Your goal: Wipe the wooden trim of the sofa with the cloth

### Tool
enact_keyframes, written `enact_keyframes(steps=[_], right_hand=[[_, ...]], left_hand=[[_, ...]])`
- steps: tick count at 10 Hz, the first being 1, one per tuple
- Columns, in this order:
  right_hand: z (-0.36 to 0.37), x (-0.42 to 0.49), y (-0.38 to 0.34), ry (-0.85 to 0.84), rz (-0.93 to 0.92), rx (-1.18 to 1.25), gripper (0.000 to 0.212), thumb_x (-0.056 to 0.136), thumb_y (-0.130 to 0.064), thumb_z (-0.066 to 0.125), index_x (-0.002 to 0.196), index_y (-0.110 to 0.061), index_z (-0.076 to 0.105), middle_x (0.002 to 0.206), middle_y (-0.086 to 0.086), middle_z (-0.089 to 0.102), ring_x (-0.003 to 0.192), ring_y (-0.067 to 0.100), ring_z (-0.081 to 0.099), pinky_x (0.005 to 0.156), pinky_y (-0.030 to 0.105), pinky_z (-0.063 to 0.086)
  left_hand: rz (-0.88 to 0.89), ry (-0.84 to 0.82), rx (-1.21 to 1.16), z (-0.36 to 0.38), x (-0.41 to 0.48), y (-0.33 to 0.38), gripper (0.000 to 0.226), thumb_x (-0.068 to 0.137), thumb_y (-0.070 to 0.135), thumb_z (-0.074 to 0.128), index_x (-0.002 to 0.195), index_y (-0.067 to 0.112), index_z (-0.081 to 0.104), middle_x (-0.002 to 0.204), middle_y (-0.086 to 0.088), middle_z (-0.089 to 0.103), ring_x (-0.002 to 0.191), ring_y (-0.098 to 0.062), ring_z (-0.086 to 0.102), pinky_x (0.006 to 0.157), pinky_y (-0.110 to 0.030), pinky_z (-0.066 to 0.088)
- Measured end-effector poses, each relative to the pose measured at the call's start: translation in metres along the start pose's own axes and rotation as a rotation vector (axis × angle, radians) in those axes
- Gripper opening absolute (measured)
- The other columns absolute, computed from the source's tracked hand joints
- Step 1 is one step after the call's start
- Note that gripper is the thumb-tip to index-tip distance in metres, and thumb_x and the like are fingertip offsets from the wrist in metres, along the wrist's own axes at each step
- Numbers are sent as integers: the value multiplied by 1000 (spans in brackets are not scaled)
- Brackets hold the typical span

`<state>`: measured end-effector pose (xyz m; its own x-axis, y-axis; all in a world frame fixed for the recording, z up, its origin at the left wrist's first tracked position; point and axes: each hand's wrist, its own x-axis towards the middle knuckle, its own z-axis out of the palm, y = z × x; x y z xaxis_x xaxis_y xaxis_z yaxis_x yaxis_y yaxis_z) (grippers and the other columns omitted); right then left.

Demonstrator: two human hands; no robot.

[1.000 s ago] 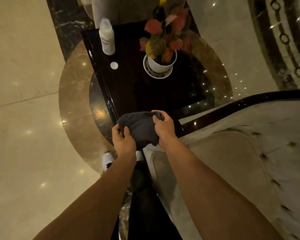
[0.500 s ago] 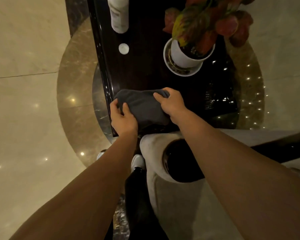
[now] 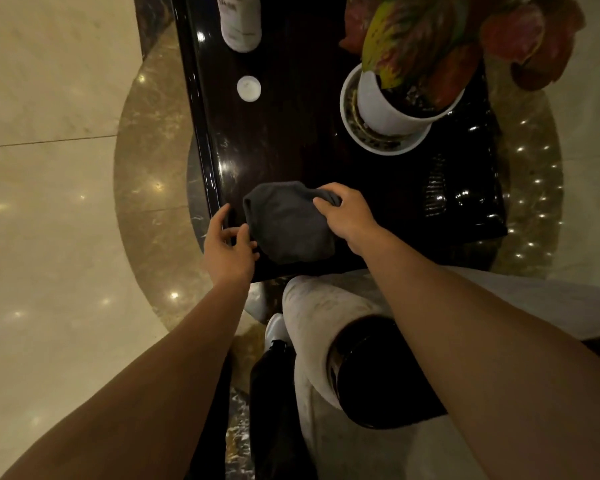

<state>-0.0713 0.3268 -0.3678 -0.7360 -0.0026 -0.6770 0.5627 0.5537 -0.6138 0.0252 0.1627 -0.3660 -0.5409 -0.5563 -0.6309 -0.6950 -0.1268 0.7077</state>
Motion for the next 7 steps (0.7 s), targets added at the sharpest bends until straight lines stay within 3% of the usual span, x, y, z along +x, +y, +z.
enact_keyframes(steps=[2, 3, 4, 5, 7], right_hand=[[6, 9, -4, 92, -71, -165, 21, 99, -21, 61, 118, -11, 63, 112, 6, 64, 98, 16, 56, 79, 27, 43], [5, 9, -5, 135, -60, -278, 32, 98, -27, 62, 124, -8, 58, 124, 13, 62, 107, 25, 59, 79, 28, 40], [3, 3, -11, 98, -7, -360, 48, 98, -34, 61, 137, -8, 49, 137, 16, 56, 123, 33, 57, 87, 33, 45], [-9, -16, -21, 38, 74, -435, 57, 99, -34, 58, 147, -10, 37, 145, 19, 45, 127, 38, 52, 93, 41, 48], [-58, -96, -67, -16, 63, -589, 49, 100, -33, 54, 143, -10, 42, 147, 20, 41, 128, 39, 50, 101, 46, 49]], left_hand=[[53, -108, 159, 5, 7, -6, 43, 93, 16, 65, 133, 28, 57, 108, -5, 65, 94, -18, 66, 78, -40, 61], [81, -148, 250, 7, 11, -8, 45, 93, 16, 65, 136, 28, 56, 110, -4, 62, 99, -20, 63, 86, -44, 58], [70, -200, 286, 5, 14, -5, 50, 94, 18, 64, 140, 29, 50, 117, -4, 60, 108, -25, 60, 90, -47, 56], [71, -242, 340, -5, 4, 9, 55, 93, 18, 65, 143, 29, 45, 126, -6, 59, 114, -27, 59, 91, -49, 55], [243, -300, 581, -34, -47, 85, 51, 91, 25, 64, 140, 22, 47, 127, -8, 63, 112, -29, 61, 96, -42, 51]])
